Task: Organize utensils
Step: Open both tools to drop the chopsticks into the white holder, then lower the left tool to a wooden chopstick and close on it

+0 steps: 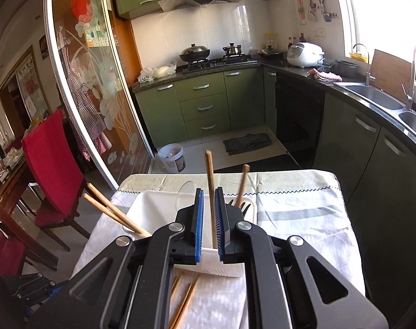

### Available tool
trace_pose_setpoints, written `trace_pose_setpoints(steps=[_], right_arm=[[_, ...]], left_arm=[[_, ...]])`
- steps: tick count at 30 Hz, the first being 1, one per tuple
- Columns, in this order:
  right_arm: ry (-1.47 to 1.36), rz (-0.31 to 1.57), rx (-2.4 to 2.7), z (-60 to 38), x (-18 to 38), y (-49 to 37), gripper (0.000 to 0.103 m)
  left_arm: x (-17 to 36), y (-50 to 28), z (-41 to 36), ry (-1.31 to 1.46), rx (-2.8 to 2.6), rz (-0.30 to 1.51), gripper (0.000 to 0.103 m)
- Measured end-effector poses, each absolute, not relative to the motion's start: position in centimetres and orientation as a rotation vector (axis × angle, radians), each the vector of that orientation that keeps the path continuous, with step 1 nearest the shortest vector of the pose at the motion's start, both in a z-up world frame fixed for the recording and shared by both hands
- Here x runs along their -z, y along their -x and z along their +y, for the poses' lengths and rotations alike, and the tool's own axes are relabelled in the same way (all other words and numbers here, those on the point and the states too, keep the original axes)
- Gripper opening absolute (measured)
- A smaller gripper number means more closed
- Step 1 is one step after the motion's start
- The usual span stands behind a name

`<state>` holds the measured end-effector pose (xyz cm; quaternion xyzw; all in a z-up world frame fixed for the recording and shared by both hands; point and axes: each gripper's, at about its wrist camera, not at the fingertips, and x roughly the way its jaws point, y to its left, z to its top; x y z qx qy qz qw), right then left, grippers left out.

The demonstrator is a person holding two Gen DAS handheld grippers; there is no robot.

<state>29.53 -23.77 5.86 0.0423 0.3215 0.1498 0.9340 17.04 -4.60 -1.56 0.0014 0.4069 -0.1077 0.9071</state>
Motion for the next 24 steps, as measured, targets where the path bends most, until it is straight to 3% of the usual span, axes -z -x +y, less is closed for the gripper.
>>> trace_pose_setpoints(steps=[3,5,10,17,24], right_arm=[[-0.089,0.649,-0.321,-24.0,-5.8,-27.9,0.021],[-0.093,0.629,-0.331,-24.5,-6.1,-26.3,0.035],[-0.08,0.628,-0.341,-26.4,-5.2,-20.6,0.046],[-0.113,0.737,-0.321,-29.9,0.5,-14.6,0.047],[-0.181,0.806,-0.324,-32.5,4.8,-11.6,0.048]], left_arm=[[2.5,-17.0,-5.3,-0.011,0.231,0.881,0.039],[3.2,-17.3,-5.9,-0.02,0.235,0.911,0.039],[5.5,-18.2,-7.1,-0.018,0.25,1.018,0.04],[9.7,-21.2,-8.0,0.013,0.234,1.175,0.039],[11.1,-23.3,-7.6,0.001,0.173,1.204,0.037]])
